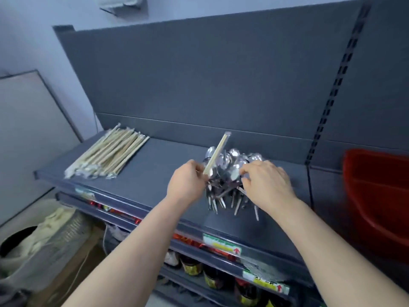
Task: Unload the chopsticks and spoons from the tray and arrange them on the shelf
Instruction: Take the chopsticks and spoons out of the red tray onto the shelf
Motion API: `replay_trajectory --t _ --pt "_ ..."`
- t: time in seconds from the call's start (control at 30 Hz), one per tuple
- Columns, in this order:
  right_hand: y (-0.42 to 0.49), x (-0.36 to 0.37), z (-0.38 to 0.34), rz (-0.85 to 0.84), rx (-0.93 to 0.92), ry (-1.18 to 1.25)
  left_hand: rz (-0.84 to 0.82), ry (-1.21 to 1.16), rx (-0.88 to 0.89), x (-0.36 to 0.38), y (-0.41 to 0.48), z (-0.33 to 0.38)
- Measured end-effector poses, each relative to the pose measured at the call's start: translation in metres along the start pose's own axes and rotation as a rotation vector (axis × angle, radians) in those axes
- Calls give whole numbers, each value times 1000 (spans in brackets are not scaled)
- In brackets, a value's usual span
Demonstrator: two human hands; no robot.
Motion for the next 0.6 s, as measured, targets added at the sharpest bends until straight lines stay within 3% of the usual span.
replay_trajectory --t 0.33,0.6 --pt "41 92 -238 -133 -119 58 119 53 -199 -151 16 -214" --pt "81 123 -296 -163 -52 -20 77 84 -193 -176 71 -272"
Point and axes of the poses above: each hand's wrist, its own y-axis towards the middle knuckle, its own x-axis out of the palm, z = x × y, the point moved 4 cm from there along y, towards the middle knuckle, and after that the axes turned 7 degrees about x, right-handed, at the moved point
